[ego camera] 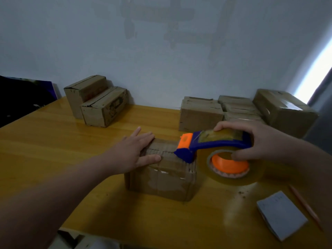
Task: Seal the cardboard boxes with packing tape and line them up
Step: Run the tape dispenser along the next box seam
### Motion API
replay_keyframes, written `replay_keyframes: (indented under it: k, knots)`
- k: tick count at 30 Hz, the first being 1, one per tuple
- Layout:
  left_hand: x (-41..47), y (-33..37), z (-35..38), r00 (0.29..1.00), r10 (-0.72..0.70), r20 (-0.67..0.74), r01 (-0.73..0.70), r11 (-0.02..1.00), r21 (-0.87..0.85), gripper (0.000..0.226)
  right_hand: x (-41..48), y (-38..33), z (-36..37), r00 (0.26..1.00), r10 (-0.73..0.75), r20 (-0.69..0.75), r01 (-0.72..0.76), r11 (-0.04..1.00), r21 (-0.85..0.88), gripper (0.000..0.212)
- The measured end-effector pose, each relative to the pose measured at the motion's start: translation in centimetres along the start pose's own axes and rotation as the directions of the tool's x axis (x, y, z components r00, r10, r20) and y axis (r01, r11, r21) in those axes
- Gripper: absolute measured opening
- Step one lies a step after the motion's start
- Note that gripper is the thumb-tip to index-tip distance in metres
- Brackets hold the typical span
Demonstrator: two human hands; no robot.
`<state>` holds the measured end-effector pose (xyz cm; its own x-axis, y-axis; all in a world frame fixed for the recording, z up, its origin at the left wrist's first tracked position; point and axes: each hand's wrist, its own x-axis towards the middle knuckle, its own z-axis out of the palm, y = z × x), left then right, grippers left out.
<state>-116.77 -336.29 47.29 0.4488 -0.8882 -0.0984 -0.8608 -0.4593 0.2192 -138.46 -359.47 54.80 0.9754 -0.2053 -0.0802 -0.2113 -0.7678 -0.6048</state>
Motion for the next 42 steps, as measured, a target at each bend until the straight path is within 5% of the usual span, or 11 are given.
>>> replay_keyframes:
  k: [5, 16, 26, 31, 42]
  knots:
    - [0.6, 1.2, -0.2, 0.999, 0.019, 0.048, -0.03, 0.969, 0.246, 0.122, -0.3, 1.4, 2.0, 1.0, 0.006, -0.012, -0.005, 0.996, 0.086, 0.078]
    - [2.3, 2.7, 1.0, 0.991, 0.121, 0.051, -0.129, 0.973, 0.193, 0.135, -0.5, 1.9, 4.8, 0.994, 0.036, -0.103, -0.013, 0.977, 0.215, 0.084]
    - [1.2, -0.3, -0.5, 0.989, 0.099, 0.112, -0.112, 0.986, 0.126, 0.131, 2.2, -1.1, 9.7, 0.956, -0.063, -0.288, 0.128, 0.969, 0.212, 0.075]
    - [1.4, 0.0, 0.7, 0.997, 0.076, 0.011, -0.077, 0.985, 0.153, 0.133, 2.1, -1.0, 9.3, 0.964, -0.046, -0.262, 0.094, 0.98, 0.176, 0.077]
    - [1.5, -0.1, 0.7, 0.994, 0.104, 0.026, -0.107, 0.985, 0.136, 0.132, 0.2, -1.1, 7.5, 0.989, -0.031, -0.146, 0.048, 0.992, 0.113, 0.081]
